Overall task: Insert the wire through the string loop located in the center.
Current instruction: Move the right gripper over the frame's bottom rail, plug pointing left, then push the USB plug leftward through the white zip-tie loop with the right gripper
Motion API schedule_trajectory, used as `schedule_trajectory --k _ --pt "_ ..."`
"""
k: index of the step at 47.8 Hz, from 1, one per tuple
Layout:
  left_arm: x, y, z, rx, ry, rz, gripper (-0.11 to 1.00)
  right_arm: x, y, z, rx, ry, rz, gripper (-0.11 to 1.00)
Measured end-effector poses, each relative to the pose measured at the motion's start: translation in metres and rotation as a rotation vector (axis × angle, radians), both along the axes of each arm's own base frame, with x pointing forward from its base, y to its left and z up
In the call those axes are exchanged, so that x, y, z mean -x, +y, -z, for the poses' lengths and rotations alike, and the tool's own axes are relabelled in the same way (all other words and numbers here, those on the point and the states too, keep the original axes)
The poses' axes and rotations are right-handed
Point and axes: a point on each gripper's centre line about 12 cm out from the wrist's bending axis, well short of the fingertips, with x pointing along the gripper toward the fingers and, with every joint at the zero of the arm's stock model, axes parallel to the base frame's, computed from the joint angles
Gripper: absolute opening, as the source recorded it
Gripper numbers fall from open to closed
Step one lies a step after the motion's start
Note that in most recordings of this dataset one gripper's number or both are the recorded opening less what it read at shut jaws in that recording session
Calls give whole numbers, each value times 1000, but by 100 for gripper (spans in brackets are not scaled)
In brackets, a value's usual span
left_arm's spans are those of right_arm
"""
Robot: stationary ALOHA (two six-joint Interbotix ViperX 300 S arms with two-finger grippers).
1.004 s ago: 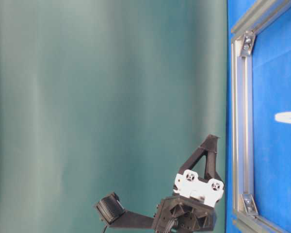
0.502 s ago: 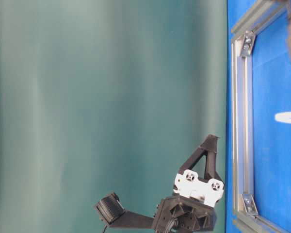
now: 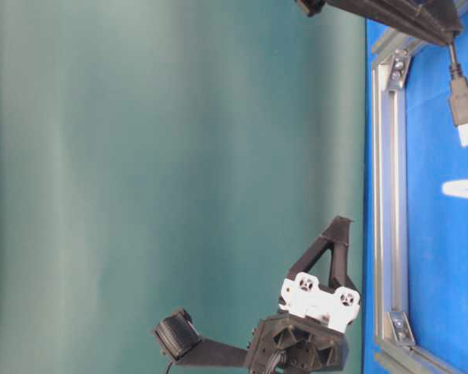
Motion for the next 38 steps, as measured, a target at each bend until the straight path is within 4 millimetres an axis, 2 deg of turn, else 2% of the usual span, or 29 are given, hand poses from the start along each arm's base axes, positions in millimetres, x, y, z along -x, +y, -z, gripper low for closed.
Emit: schedule_trajectory --k 38 --pt "0 1 0 0 0 -2 0 -1 0 -1 -2 -12 3 -2"
